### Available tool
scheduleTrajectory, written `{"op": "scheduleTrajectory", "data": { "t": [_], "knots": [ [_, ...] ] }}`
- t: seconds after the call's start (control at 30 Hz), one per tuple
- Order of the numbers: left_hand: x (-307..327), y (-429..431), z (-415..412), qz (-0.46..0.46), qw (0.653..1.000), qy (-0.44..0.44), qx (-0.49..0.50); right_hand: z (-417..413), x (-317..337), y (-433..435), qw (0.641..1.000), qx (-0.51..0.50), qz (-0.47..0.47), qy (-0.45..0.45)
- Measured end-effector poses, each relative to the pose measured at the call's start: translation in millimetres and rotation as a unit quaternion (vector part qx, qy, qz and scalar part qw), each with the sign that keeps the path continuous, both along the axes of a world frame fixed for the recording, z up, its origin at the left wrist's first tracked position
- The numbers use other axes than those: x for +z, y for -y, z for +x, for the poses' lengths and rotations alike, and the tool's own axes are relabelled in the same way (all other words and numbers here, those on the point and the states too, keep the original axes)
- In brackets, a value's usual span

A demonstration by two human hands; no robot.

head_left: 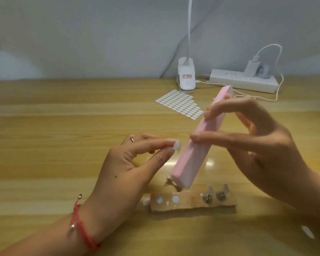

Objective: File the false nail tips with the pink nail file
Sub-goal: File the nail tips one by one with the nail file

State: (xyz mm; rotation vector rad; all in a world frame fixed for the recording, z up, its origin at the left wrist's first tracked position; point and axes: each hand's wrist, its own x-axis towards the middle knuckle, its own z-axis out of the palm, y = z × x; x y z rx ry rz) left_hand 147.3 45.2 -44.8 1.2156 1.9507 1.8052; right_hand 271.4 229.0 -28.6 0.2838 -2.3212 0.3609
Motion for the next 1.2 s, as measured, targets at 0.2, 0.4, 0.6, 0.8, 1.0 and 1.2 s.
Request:
{"op": "scheduleTrajectory", "data": {
  "t": [0.2, 0.4, 0.6, 0.8, 1.0, 1.2],
  "knots": [
    [0.0, 1.0, 5.5, -0.005, 0.999, -0.051, -0.009, 4.8, -5.2, 21.9, 0.995, 0.044, 0.081, 0.023],
    [1.5, 1.5, 8.0, -0.005, 1.0, -0.012, -0.011, 4.7, -12.3, 39.7, 0.994, 0.061, -0.022, 0.085],
    [7.4, 2.6, -2.4, 0.045, 0.997, 0.042, 0.039, -7.1, 11.0, -38.6, 0.985, -0.161, -0.015, 0.056],
    [1.1, -0.2, -16.5, 0.057, 0.982, 0.157, 0.093, -5.0, -5.9, -42.6, 0.947, -0.21, 0.028, 0.241],
    [-2.0, -1.1, -16.5, 0.06, 0.981, 0.169, 0.071, -4.1, 29.2, 20.8, 0.967, -0.072, -0.034, 0.242],
    [-2.0, 0.3, -17.5, 0.078, 0.977, 0.192, 0.057, -35.7, 21.0, 44.9, 0.904, -0.062, 0.044, 0.42]
  ]
}}
